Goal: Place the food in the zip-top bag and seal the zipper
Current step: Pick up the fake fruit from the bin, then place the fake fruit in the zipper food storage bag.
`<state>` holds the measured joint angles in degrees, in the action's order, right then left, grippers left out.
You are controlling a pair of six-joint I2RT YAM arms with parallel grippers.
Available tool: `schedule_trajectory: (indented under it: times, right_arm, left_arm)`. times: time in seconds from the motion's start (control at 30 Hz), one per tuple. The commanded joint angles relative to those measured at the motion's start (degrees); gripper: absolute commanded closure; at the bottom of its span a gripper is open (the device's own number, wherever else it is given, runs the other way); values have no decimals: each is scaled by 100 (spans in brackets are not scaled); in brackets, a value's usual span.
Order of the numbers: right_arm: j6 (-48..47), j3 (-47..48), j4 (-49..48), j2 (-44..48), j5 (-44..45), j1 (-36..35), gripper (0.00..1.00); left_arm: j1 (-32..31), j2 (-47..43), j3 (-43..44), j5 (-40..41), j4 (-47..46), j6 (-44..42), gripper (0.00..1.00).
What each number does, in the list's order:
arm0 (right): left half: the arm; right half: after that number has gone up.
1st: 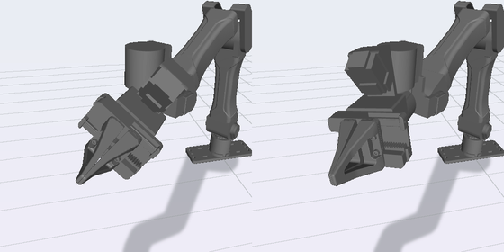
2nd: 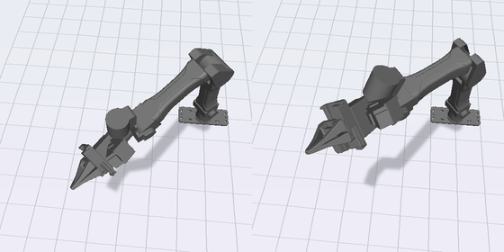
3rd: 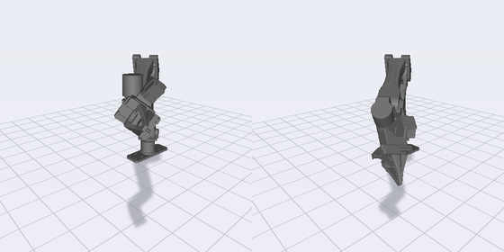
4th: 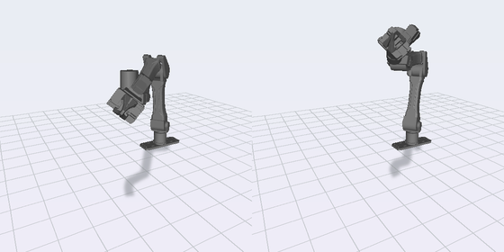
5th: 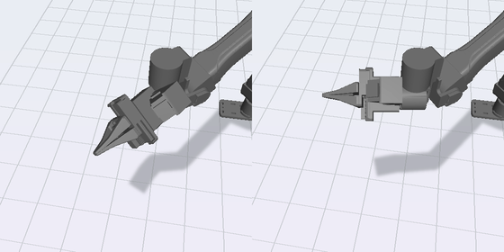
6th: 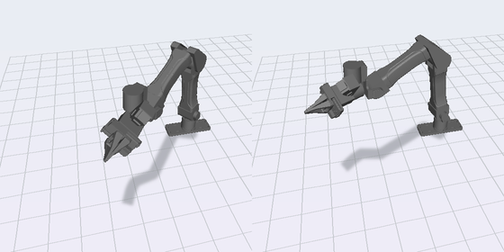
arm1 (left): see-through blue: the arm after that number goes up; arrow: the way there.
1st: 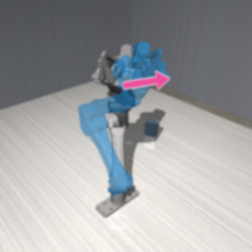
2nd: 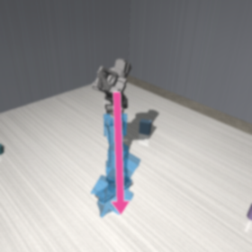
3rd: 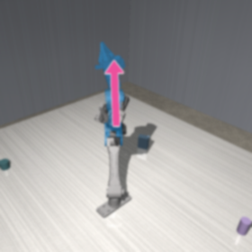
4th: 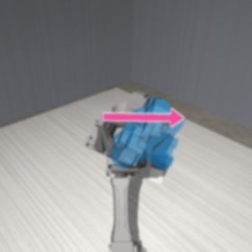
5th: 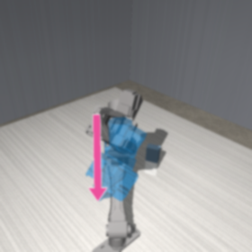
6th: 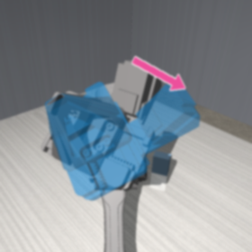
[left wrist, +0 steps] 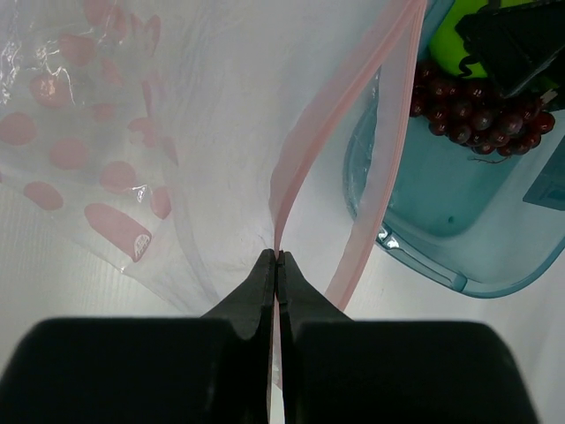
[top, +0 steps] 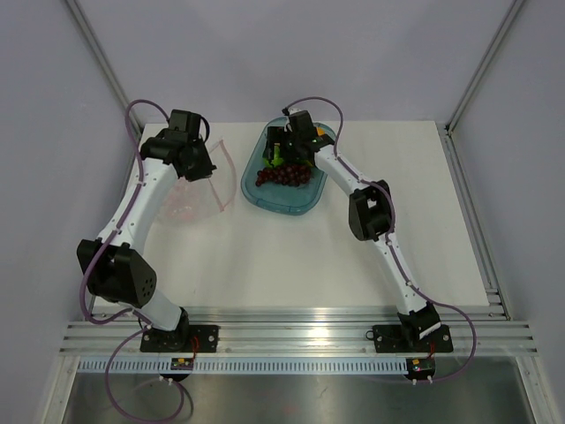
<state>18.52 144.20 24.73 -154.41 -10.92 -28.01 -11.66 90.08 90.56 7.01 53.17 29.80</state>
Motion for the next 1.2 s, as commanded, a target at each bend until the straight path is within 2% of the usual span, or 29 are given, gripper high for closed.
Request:
schedule_trajectory:
  times: [0.0,0.07,0.2,0.33,0.73,1.0,1.17]
  right_arm:
    - [-296,108,-30,7,590,-143,0]
    - [-349,38,-30,60,669,-143,2]
    - [-288,-418,-310,446,635,-143,28]
    - [-226,-717,-408,903,547,-143,38]
    - [-68,-2062,-873,2686,336,-135,37]
    - [458,-3309,-1497,3785,-437,-143,36]
    - [793,-3741,-1629,4401,-954,-152,36]
  left_arm:
    - [32,-17,313,-138,-228,-89,100]
    - [32,-26,313,-164,-237,-97,100]
    - [32,-43,286,-173,-245,-97,100]
    - [32,-17,286,-208,-237,-132,100]
    - [24,448,857,-665,-17,-256,100]
    - [32,817,1183,-1508,-131,-186,100]
    - [23,914,1280,-2000,-394,-115,100]
